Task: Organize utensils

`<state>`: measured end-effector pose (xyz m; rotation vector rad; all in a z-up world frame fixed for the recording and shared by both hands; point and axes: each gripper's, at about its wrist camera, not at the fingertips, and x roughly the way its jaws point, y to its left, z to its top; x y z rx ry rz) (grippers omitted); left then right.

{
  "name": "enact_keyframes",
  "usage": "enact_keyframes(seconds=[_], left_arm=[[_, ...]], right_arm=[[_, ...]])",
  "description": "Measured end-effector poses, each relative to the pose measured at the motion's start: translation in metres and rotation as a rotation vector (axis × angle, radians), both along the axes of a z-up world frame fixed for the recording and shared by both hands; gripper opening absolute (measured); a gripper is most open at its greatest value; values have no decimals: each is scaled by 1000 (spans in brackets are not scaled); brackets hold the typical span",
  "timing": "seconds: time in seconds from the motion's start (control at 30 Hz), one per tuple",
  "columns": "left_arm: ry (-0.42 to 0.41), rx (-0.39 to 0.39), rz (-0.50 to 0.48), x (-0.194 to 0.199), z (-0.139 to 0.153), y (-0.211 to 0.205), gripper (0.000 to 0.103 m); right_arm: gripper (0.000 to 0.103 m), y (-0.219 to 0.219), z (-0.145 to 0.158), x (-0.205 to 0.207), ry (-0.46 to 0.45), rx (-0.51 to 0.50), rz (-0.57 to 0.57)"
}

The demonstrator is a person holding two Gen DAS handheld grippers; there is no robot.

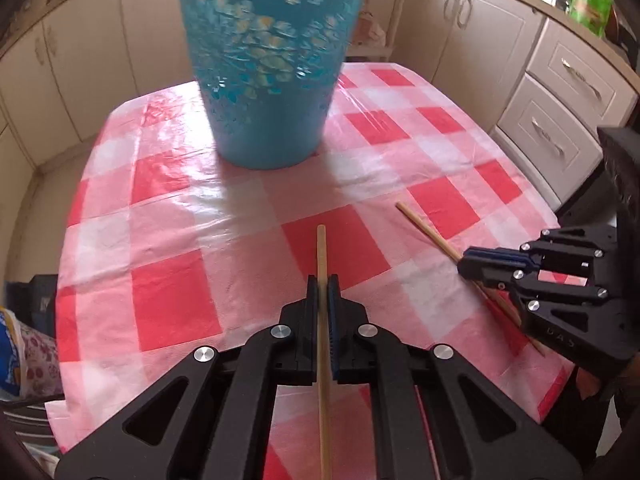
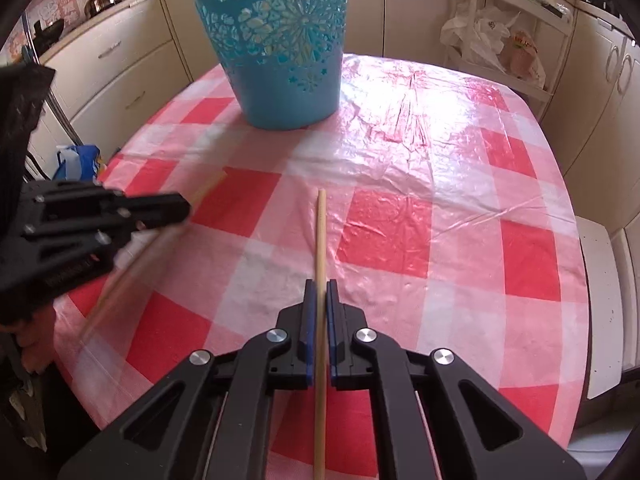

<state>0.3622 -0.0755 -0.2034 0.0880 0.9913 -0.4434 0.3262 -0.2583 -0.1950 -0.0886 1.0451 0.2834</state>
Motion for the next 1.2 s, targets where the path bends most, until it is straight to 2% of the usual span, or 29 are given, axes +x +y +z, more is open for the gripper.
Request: enact_keyframes(seconds=[0.07,0.1,0.17,0.2,0.23,0.3,0.4,0.5,0.6,0.67,0.77,0.9,1.03,1.2], left_arm=[[33,-5,9,2,-4,7,5],[60,13,17,4,-10,10,6],[41,14,-4,2,-12,12,6],[39,33,-14,1,-12,10,6],[42,46,-21,2,-11,8,5],[16,27,-26,2,-2,8,4],[-55,-72,3,4,34,22,4],[-177,-246,25,7,80,44,4],[-313,-361,64,15,121,58,4],[-387,-409,94,25,143,60,4],[-491,-446,143,39,174,58,4],[-602,-472,194,64,203,45,4],[-659,-464,240,93,221,34,4],[-695,-453,319,119,221,22,4]], right_arm=[[16,10,-1,-1,-5,-47,48],[16,14,-1,-1,-15,-78,61],[14,19,-2,-2,-24,-92,73],[9,17,-3,-1,-20,-61,67],[8,13,-4,-1,-15,-21,51],[6,0,-5,0,-1,81,-4],[6,-19,-9,-3,2,231,-67],[6,-34,-15,-8,-5,362,-123],[6,-36,-16,-7,-1,388,-138],[6,-34,-15,-9,-7,377,-137],[6,-32,-14,-10,-12,368,-136],[6,-39,-17,-8,0,413,-144],[6,-41,-17,-8,-2,409,-142],[6,-44,-18,-7,6,427,-141]])
